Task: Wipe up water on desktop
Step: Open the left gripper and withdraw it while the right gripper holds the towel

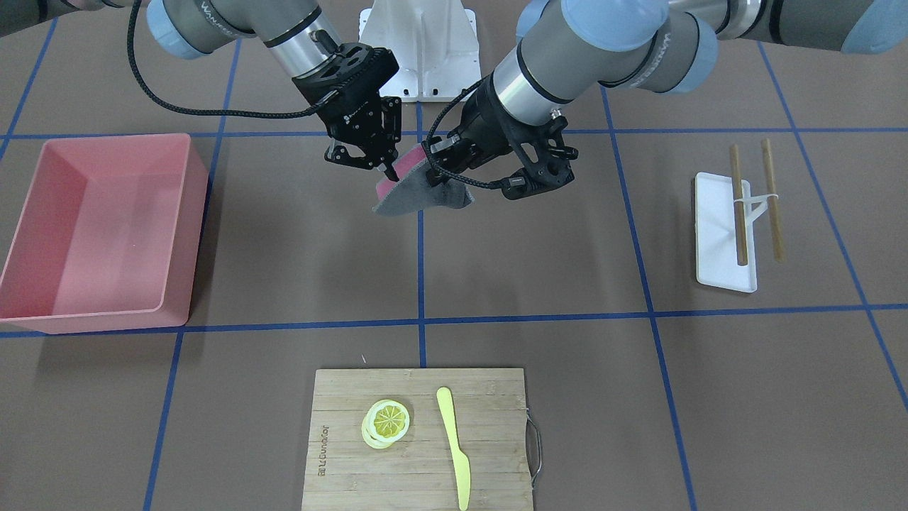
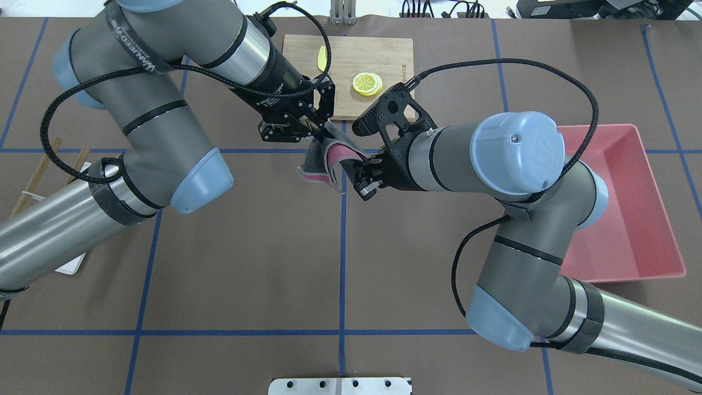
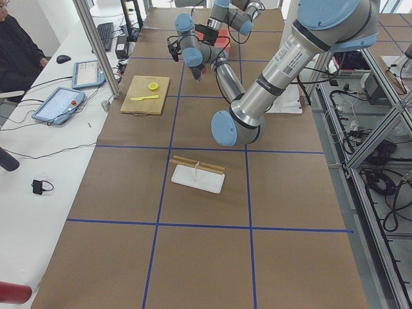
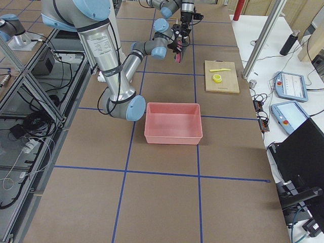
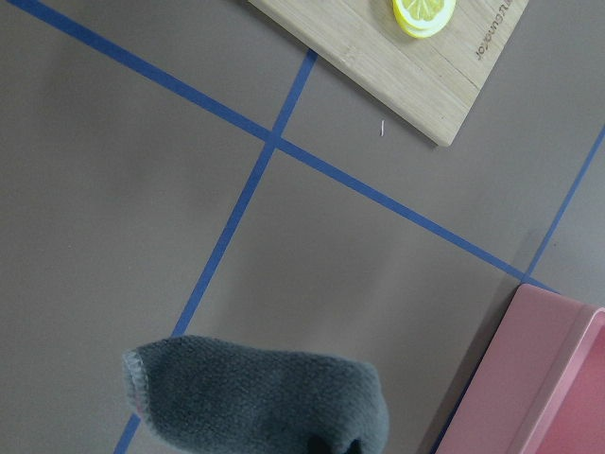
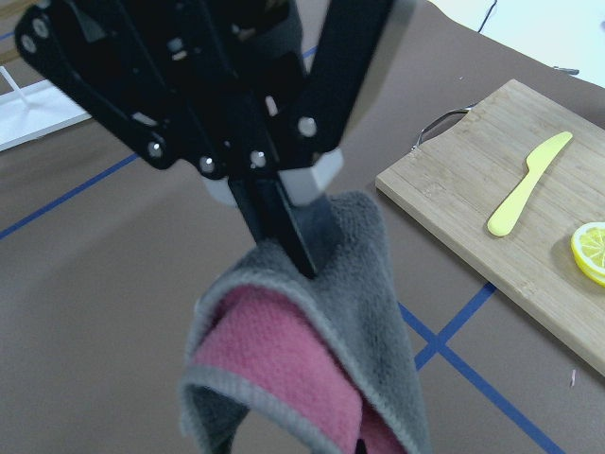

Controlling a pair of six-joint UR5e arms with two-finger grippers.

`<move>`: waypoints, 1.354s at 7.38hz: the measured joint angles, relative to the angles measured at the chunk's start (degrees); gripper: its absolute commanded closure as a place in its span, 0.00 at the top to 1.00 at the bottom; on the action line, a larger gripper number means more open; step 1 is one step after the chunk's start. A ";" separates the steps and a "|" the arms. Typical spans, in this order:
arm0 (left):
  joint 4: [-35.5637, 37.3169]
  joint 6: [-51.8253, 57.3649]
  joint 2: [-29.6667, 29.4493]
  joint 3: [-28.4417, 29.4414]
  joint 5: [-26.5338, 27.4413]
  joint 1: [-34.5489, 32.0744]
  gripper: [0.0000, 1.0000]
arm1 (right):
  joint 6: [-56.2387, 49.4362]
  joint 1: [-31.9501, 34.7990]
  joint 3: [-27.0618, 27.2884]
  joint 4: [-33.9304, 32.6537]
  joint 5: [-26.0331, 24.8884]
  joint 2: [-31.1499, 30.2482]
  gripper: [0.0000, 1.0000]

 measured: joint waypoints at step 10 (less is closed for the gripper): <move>-2.47 15.98 17.42 -9.96 -3.15 -18.32 0.98 | -5.87 11.51 2.53 -12.42 -1.62 -4.58 0.00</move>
